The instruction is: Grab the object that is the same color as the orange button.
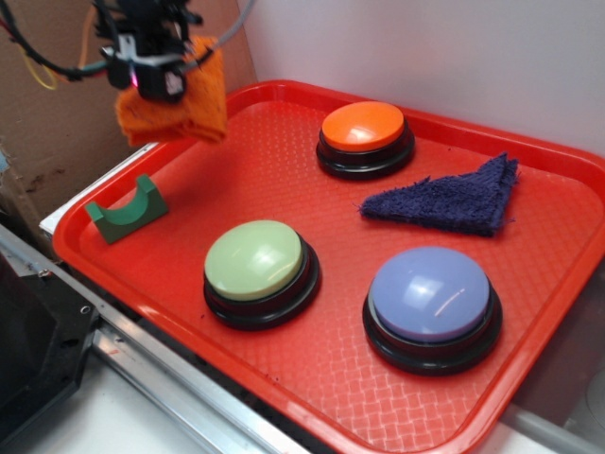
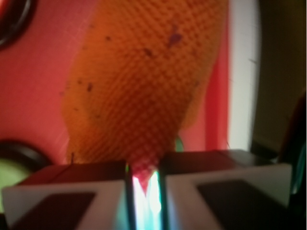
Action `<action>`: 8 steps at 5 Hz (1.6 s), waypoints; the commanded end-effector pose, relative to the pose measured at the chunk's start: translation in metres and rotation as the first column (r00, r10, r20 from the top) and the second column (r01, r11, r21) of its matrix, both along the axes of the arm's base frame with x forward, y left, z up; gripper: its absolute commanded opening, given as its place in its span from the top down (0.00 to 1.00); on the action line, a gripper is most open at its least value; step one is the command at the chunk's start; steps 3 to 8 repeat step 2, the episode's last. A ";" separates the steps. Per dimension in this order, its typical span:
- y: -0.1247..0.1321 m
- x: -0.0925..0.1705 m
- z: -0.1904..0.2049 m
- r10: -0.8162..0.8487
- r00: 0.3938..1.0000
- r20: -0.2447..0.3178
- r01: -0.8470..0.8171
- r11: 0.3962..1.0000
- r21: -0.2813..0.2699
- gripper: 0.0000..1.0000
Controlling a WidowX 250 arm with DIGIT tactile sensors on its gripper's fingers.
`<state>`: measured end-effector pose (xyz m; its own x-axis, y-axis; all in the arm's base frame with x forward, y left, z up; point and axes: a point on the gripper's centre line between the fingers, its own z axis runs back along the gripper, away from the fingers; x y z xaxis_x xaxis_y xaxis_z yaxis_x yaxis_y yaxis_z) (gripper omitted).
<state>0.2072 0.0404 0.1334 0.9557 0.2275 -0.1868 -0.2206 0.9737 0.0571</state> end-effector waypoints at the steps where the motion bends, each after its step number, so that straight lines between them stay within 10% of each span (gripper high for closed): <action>1: -0.041 -0.064 0.097 0.040 0.979 0.198 -0.049 0.998 0.037 1.00; 2: -0.050 -0.085 0.145 0.047 0.963 0.265 -0.047 0.999 -0.008 1.00; 8: -0.050 -0.085 0.145 0.047 0.963 0.265 -0.047 0.999 -0.008 1.00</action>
